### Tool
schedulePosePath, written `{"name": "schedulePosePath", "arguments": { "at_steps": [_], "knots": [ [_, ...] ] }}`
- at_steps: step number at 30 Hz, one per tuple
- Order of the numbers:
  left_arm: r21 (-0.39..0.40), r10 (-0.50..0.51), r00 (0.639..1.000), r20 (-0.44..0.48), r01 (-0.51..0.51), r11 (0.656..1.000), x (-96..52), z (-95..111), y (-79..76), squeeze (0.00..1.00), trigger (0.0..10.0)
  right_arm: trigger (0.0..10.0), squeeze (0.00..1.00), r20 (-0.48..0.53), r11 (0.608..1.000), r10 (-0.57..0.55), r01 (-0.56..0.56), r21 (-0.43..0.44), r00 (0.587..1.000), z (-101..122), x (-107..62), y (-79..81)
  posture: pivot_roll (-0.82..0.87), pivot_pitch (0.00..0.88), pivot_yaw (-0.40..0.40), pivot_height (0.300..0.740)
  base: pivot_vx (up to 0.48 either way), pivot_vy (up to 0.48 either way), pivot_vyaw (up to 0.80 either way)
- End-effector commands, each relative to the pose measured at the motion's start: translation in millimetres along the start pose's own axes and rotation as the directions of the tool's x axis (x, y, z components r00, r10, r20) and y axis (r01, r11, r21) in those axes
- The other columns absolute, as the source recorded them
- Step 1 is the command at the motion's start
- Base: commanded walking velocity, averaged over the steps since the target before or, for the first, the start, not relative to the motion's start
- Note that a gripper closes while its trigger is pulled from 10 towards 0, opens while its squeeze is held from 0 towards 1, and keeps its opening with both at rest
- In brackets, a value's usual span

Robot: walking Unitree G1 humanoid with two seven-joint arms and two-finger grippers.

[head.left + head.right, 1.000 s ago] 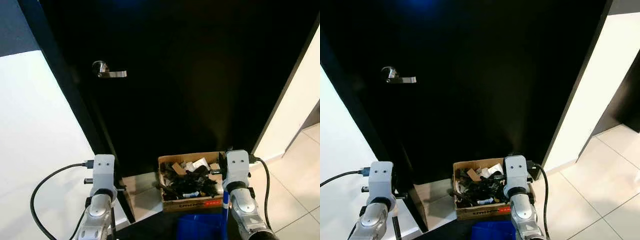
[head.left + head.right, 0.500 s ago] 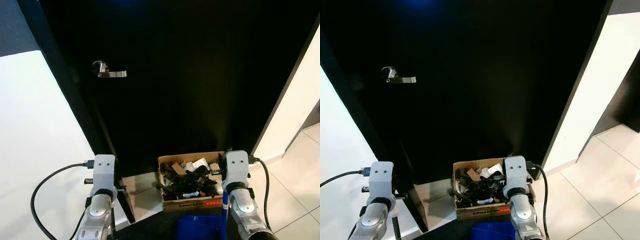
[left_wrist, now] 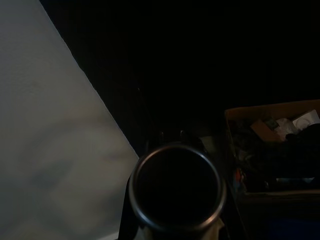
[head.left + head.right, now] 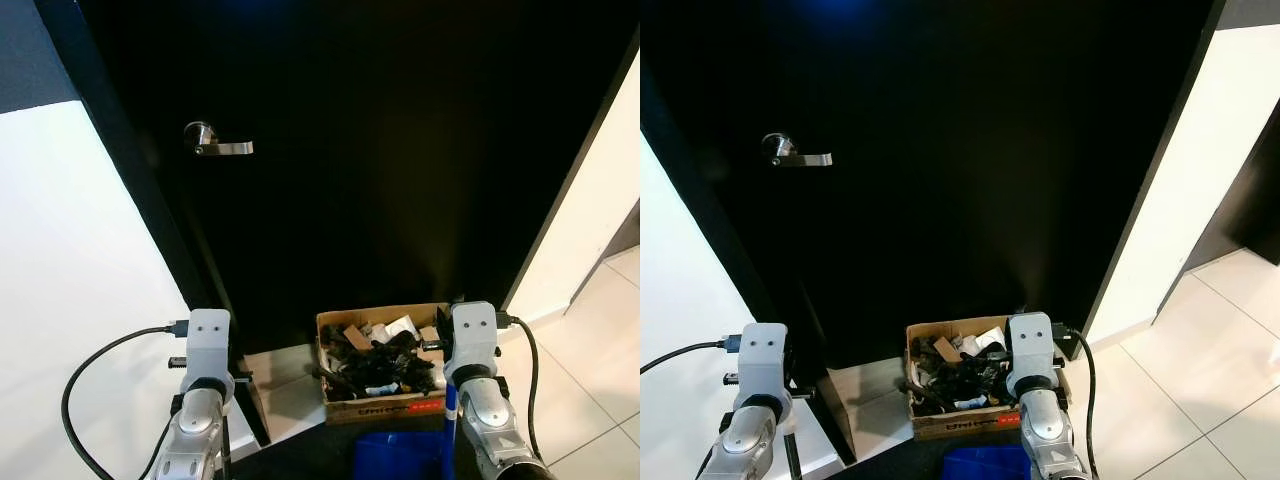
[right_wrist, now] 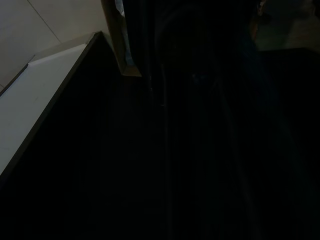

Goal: Sweep floor

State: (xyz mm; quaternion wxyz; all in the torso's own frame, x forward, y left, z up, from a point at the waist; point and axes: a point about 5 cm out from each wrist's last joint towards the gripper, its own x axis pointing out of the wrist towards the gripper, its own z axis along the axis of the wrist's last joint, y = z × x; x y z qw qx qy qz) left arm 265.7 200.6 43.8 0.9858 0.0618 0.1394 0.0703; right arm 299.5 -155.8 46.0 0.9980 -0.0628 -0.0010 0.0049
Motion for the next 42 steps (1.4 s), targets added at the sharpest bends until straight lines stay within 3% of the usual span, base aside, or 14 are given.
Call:
{"name": "schedulePosePath", "arguments": {
  "at_steps": [1, 30, 42],
  "knots": [
    [0.017, 0.009, 1.000, 0.020, -0.010, 1.000, 0.2, 4.9, 1.9, 0.00, 10.0, 10.0, 0.00, -0.001, 1.000, -0.001, 0.001, 0.003, 1.000, 1.4, 2.1, 2.3, 0.06, 0.025, 0.040, 0.740, 0.000, 0.000, 0.00],
    [0.007, 0.005, 1.000, 0.015, -0.005, 1.000, -2.6, 5.7, -0.5, 0.00, 10.0, 10.0, 0.00, -0.011, 1.000, 0.009, -0.009, -0.002, 1.000, -0.3, 1.3, 2.5, 0.06, 0.029, 0.039, 0.740, 0.000, 0.000, 0.00],
    [0.006, 0.010, 1.000, 0.009, -0.010, 1.000, -3.0, 4.9, -0.1, 0.00, 10.0, 10.0, 0.00, -0.013, 1.000, 0.012, -0.012, -0.002, 1.000, -0.2, 1.7, 3.2, 0.06, 0.029, 0.039, 0.740, 0.000, 0.375, 0.00]
  ]
}}
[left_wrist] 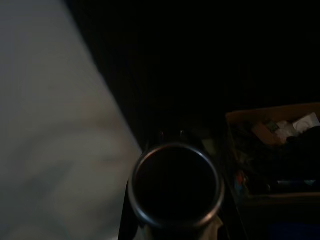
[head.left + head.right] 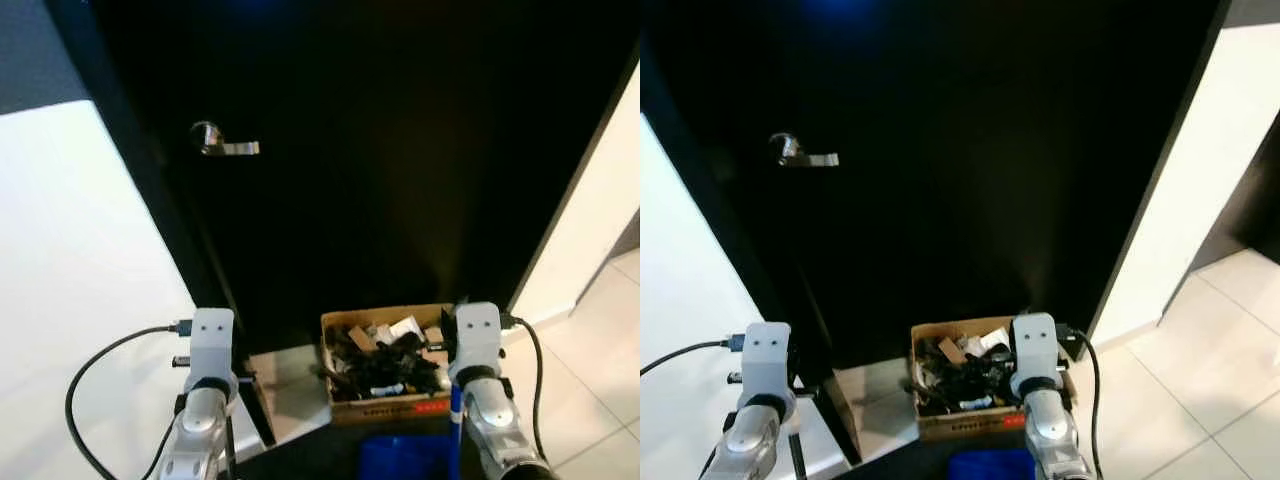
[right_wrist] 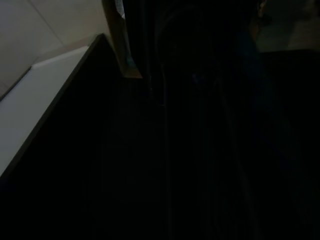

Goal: Sweep floor

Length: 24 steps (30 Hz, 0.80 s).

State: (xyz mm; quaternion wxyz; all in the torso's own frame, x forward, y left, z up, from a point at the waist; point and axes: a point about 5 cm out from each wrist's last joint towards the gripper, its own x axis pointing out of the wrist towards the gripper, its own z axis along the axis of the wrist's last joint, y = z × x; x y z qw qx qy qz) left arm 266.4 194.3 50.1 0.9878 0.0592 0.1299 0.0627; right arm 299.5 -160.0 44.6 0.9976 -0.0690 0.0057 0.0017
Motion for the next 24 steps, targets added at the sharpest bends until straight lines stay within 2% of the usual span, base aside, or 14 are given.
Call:
{"name": "schedulePosePath", "arguments": {
  "at_steps": [1, 24],
  "knots": [
    [0.011, 0.025, 1.000, -0.010, -0.025, 1.000, -1.1, -1.8, 5.3, 0.00, 10.0, 10.0, 0.00, 0.001, 1.000, 0.017, -0.017, 0.010, 1.000, 1.8, 1.8, 7.2, 0.06, 0.029, 0.039, 0.740, 0.000, 0.416, 0.00],
    [0.010, 0.025, 1.000, -0.011, -0.025, 1.000, -1.5, -1.3, 6.2, 0.00, 10.0, 10.0, 0.00, -0.002, 1.000, 0.019, -0.019, 0.010, 1.000, 1.6, 1.9, 8.4, 0.07, 0.030, 0.042, 0.740, 0.000, 0.368, 0.00]
  ]
}}
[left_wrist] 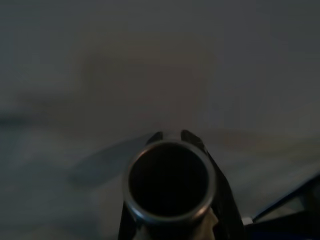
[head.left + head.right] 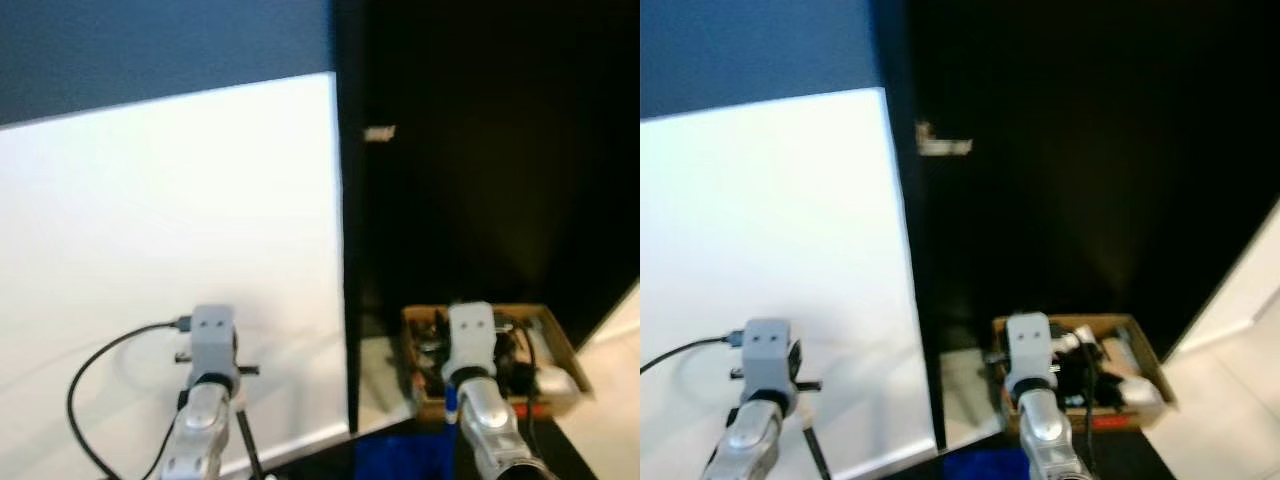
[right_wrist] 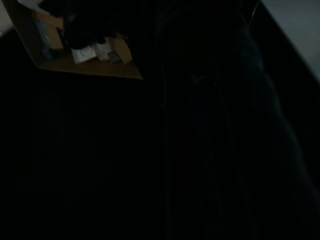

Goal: Sweep floor

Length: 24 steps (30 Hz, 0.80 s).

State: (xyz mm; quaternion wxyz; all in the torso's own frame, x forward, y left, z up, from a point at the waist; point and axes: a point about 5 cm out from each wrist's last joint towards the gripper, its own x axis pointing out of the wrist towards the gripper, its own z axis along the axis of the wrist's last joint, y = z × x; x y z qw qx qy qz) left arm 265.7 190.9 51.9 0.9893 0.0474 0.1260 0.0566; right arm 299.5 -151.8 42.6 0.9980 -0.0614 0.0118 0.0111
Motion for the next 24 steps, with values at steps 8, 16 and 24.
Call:
{"name": "schedulePosePath", "arguments": {
  "at_steps": [8, 16, 24],
  "knots": [
    [0.032, 0.041, 0.999, -0.017, -0.040, 0.999, 0.1, -2.6, 9.2, 0.00, 10.0, 10.0, 0.00, 0.009, 1.000, 0.000, 0.000, -0.006, 1.000, 2.7, 2.3, 0.0, 0.07, 0.030, 0.041, 0.740, 0.000, 0.321, 0.00],
    [0.033, 0.037, 0.999, -0.016, -0.036, 0.999, -0.1, -2.3, 9.0, 0.00, 10.0, 10.0, 0.00, 0.009, 1.000, -0.001, 0.001, -0.005, 1.000, 2.9, 2.5, 0.0, 0.07, 0.030, 0.041, 0.740, 0.000, 0.217, 0.00],
    [0.048, 0.028, 1.000, -0.011, -0.028, 0.998, 0.2, -1.3, 8.2, 0.00, 10.0, 10.0, 0.00, 0.010, 1.000, -0.002, 0.002, -0.004, 1.000, 3.1, 2.5, 0.3, 0.07, 0.029, 0.043, 0.740, 0.000, 0.000, 0.00]
  ]
}}
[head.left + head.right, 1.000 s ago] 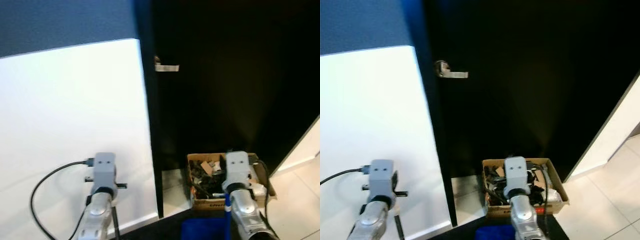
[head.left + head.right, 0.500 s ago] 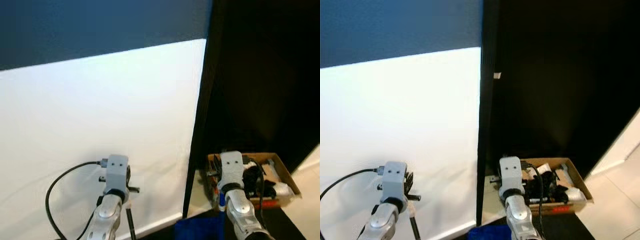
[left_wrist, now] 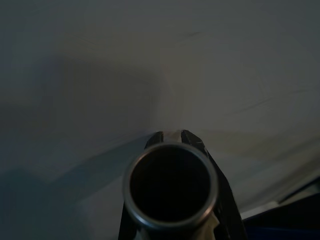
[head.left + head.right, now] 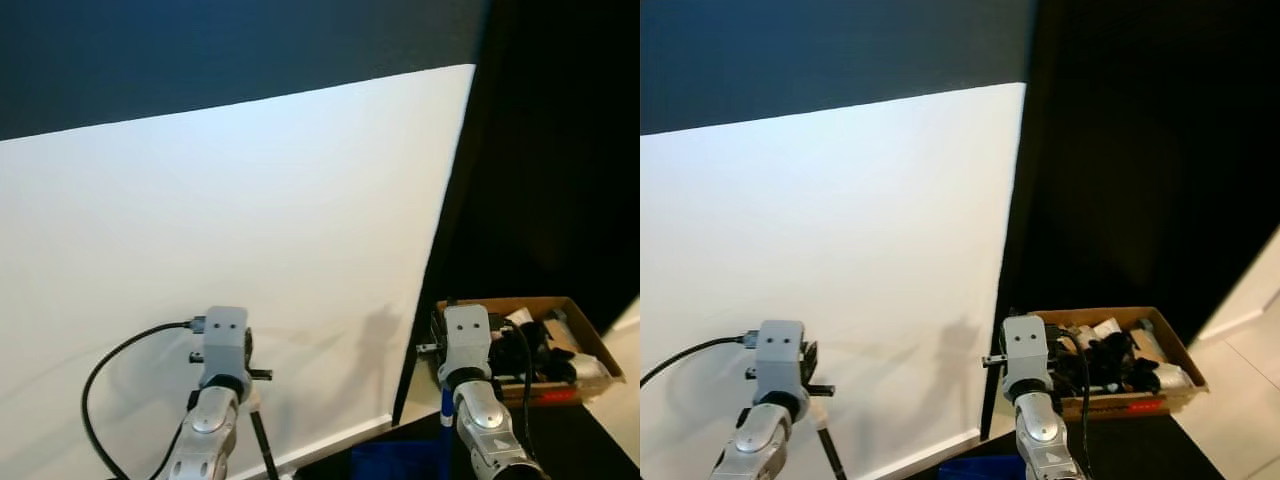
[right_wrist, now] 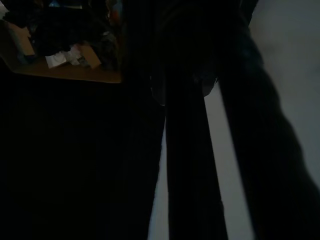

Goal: Sweep floor

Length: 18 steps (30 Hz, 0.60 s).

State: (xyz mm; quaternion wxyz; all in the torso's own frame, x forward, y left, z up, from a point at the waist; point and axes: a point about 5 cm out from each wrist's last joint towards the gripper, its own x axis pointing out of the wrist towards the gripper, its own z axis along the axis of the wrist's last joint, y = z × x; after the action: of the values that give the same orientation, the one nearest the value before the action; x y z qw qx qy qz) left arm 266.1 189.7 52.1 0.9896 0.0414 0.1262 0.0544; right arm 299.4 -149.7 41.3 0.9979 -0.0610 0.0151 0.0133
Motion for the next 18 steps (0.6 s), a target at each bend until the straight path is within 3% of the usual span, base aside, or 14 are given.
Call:
{"name": "schedulePosePath", "arguments": {
  "at_steps": [1, 15, 18],
  "knots": [
    [0.059, 0.034, 0.999, -0.009, -0.033, 0.998, 0.0, -1.5, 9.3, 0.00, 10.0, 10.0, 0.00, 0.017, 1.000, -0.007, 0.007, -0.004, 1.000, 4.1, 2.6, -2.0, 0.07, 0.029, 0.043, 0.740, 0.000, 0.000, 0.00],
    [0.058, 0.031, 0.999, -0.011, -0.030, 0.998, -0.8, -2.3, 8.8, 0.00, 10.0, 10.0, 0.00, 0.019, 1.000, -0.011, 0.011, -0.006, 1.000, 3.9, 2.0, -2.4, 0.07, 0.030, 0.046, 0.740, 0.000, 0.000, 0.00],
    [0.064, 0.038, 0.999, -0.013, -0.037, 0.997, -1.3, -2.9, 10.8, 0.00, 10.0, 10.0, 0.00, 0.025, 0.999, -0.034, 0.034, -0.012, 0.999, 4.9, 3.0, -10.0, 0.07, 0.033, 0.047, 0.740, 0.000, 0.000, 0.00]
  ]
}}
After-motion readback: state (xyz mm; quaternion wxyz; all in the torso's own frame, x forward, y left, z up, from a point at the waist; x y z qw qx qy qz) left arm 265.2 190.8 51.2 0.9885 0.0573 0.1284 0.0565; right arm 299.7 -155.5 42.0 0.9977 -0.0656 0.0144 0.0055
